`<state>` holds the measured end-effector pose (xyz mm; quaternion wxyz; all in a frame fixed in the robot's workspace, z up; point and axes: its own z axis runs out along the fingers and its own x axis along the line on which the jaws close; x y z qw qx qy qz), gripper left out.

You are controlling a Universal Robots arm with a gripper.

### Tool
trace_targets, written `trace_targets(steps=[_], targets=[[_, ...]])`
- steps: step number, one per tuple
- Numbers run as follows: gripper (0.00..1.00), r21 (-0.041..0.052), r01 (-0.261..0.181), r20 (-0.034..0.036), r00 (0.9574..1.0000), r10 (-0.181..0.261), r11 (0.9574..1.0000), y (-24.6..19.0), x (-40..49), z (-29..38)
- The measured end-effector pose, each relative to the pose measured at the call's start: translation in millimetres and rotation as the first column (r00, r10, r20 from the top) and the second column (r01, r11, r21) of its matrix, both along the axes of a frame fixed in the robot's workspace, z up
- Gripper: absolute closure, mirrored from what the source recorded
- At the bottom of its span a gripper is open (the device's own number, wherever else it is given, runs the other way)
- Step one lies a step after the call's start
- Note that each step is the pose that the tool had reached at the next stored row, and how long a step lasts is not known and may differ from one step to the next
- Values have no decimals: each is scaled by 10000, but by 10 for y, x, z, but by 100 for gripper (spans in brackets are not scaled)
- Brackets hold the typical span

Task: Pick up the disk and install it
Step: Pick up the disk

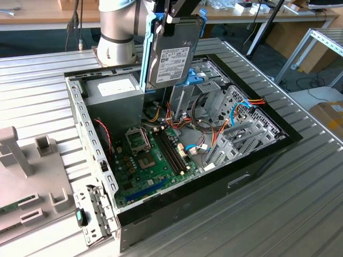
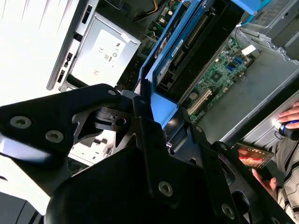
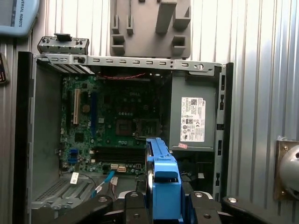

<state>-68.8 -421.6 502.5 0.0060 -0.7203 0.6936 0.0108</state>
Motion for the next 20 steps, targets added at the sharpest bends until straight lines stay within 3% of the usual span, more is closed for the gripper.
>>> trace_targets(steps=[6, 9, 11, 12, 16, 20], targets=[[64, -1, -1, -1, 10000, 1, 10000, -11, 1, 0], [64, -2, 0, -1, 10000, 0, 10000, -86, 8, 0], [64, -4, 0, 0, 10000, 0, 10000, -169, 14, -1], [64, -7, 0, -1, 10000, 0, 10000, -253, 19, 0], [64, -23, 0, -1, 10000, 0, 10000, -506, 27, -4], [64, -40, 0, 0, 10000, 0, 10000, -646, 29, -7]])
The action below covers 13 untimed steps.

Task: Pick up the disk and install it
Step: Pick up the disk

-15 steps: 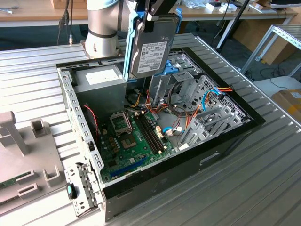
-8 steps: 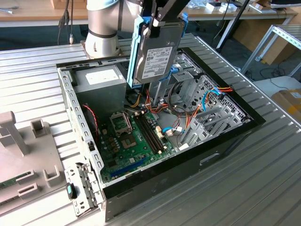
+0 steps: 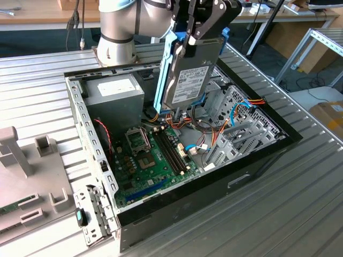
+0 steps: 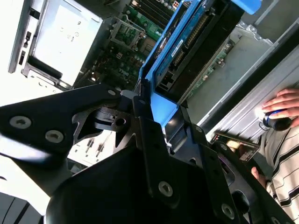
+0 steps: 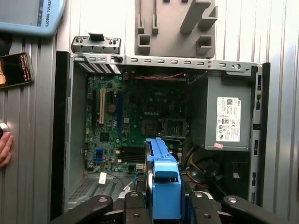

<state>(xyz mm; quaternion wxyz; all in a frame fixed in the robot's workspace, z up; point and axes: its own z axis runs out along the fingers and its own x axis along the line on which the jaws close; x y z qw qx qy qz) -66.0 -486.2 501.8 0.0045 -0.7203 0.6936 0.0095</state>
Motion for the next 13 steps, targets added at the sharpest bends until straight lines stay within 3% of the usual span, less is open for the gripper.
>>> trace_targets(steps=[7, 13], targets=[[64, -31, 0, 0, 10000, 0, 10000, -189, 6, 0], [64, -31, 0, -1, 10000, 0, 10000, -203, 6, 0]])
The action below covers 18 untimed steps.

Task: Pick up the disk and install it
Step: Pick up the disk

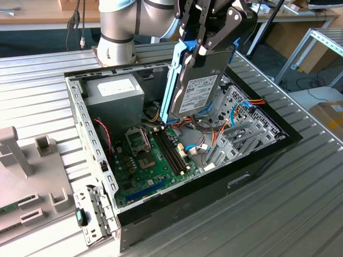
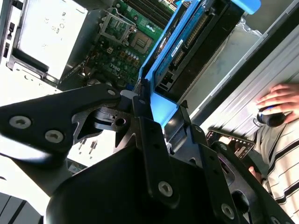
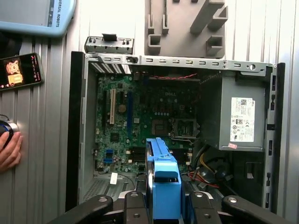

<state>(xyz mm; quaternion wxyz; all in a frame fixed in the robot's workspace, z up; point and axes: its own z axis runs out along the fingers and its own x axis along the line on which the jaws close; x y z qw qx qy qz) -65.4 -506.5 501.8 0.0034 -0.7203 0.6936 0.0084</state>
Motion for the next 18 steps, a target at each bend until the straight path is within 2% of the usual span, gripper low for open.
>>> trace_targets(steps=[2, 5, 8, 9, 18], targets=[[64, 1, -1, 0, 10000, 1, 10000, -22, 3, 0], [64, 0, 0, 1, 10000, 0, 10000, -76, 10, -1], [64, -2, 0, 0, 10000, 0, 10000, -151, 16, 0], [64, -1, 1, 1, 10000, -1, 10000, -161, 16, -1], [64, -2, 0, 0, 10000, 0, 10000, -165, 16, -1]])
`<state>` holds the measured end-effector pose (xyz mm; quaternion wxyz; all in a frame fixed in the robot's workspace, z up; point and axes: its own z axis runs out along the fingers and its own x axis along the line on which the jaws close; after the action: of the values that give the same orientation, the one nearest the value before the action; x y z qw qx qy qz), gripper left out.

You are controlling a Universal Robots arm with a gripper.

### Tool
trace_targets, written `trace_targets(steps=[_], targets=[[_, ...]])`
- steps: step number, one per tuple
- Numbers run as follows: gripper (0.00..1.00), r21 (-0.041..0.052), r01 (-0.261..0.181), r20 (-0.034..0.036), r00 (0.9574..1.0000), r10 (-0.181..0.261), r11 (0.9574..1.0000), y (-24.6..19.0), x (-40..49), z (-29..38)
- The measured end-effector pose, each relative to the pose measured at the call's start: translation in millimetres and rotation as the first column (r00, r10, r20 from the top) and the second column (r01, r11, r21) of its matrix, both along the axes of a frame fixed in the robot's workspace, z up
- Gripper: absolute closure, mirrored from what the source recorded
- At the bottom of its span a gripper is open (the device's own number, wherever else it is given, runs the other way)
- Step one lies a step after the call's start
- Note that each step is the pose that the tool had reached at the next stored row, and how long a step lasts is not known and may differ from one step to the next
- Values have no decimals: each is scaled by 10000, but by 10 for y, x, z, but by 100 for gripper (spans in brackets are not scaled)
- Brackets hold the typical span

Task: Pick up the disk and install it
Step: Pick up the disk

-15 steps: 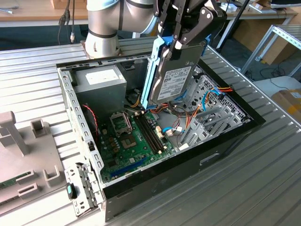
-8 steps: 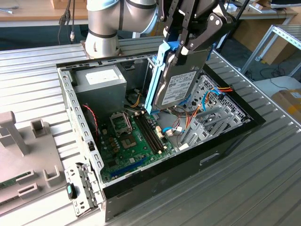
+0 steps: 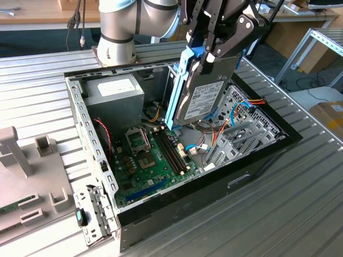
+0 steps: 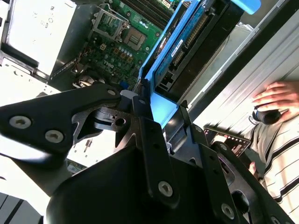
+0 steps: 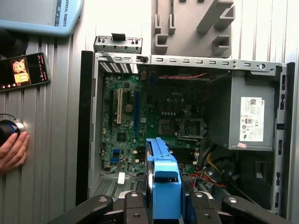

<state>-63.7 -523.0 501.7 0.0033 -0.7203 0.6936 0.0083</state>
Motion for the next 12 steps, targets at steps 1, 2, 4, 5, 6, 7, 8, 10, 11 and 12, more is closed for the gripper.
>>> trace_targets(steps=[1, 2, 4, 5, 6, 7, 8, 10, 11, 12], targets=[[64, 1, 0, 0, 10000, 0, 10000, 0, 0, -1], [64, 0, 0, 0, 10000, 0, 10000, -4, 0, 0], [64, 1, -1, 0, 10000, 1, 10000, -37, 2, 0], [64, 0, 0, 0, 10000, 0, 10000, -55, 4, 0], [64, 0, 0, 0, 10000, 0, 10000, -73, 5, 0], [64, -1, 0, 0, 10000, 0, 10000, -81, 5, 0], [64, 0, 0, 0, 10000, 0, 10000, -89, 6, 0], [64, 0, 0, 0, 10000, 0, 10000, -115, 8, 0], [64, 0, 0, 0, 10000, 0, 10000, -129, 9, 0], [64, 1, 0, 1, 10000, 0, 10000, -154, 12, -1]])
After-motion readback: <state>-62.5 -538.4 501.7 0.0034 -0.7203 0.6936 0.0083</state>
